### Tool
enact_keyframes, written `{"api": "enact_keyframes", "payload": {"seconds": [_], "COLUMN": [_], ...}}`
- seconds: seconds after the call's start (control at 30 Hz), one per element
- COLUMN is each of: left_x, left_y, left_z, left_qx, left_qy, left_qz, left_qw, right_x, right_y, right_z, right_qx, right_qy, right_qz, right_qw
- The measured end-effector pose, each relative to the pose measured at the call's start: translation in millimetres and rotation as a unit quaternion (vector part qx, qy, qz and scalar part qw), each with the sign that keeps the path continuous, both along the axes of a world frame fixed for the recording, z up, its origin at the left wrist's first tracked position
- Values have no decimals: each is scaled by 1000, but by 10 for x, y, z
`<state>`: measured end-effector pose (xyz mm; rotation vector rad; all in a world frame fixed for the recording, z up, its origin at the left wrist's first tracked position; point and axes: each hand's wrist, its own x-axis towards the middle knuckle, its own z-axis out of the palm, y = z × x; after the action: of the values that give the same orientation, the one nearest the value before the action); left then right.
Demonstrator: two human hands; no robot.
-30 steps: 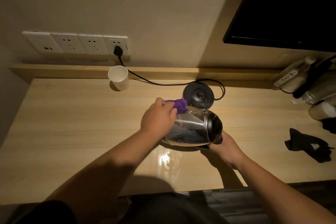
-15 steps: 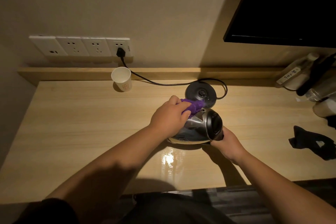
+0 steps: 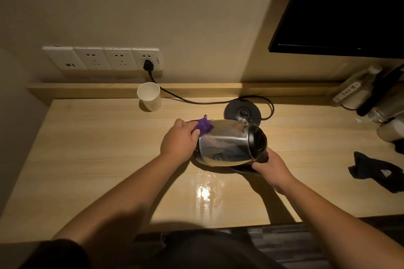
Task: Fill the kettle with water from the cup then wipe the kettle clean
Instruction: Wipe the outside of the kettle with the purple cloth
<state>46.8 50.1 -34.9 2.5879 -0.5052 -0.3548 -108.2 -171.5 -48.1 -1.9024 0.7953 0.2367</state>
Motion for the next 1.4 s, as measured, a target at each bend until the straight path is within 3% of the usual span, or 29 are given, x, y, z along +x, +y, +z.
{"api": "enact_keyframes", "payload": {"seconds": [0.17, 0.4, 0.5, 0.67, 0.97, 1.07, 1.13, 1.23, 1.4], "left_x": [-410, -620, -515, -208, 34, -81, -274, -522, -487], "left_y": [-264, -516, -484, -125, -220, -272, -394, -580, -573], "left_z": [181, 185, 121, -133, -110, 36, 152, 202, 79], "left_qx": [-107, -72, -54, -53, -46, -93, -127, -104, -59], "left_qy": [-70, -223, -198, -57, -6, -23, -53, -130, -189], "left_qz": [-57, -130, -104, 30, 80, 71, 16, -76, -91], "left_qw": [990, 963, 973, 997, 996, 993, 990, 983, 976], "right_x": [44, 93, 80, 74, 170, 176, 188, 213, 196], "right_y": [17, 42, 27, 31, 55, 75, 86, 105, 129], "right_z": [-8, 10, 4, -3, 77, 79, 98, 131, 167], "right_qx": [10, 24, 51, 79, 117, 122, 131, 140, 165], "right_qy": [3, 2, 14, 24, 21, 20, 17, 13, 17], "right_qz": [-8, -11, -20, -33, -59, -75, -85, -91, -88], "right_qw": [1000, 1000, 998, 996, 991, 989, 988, 986, 982]}}
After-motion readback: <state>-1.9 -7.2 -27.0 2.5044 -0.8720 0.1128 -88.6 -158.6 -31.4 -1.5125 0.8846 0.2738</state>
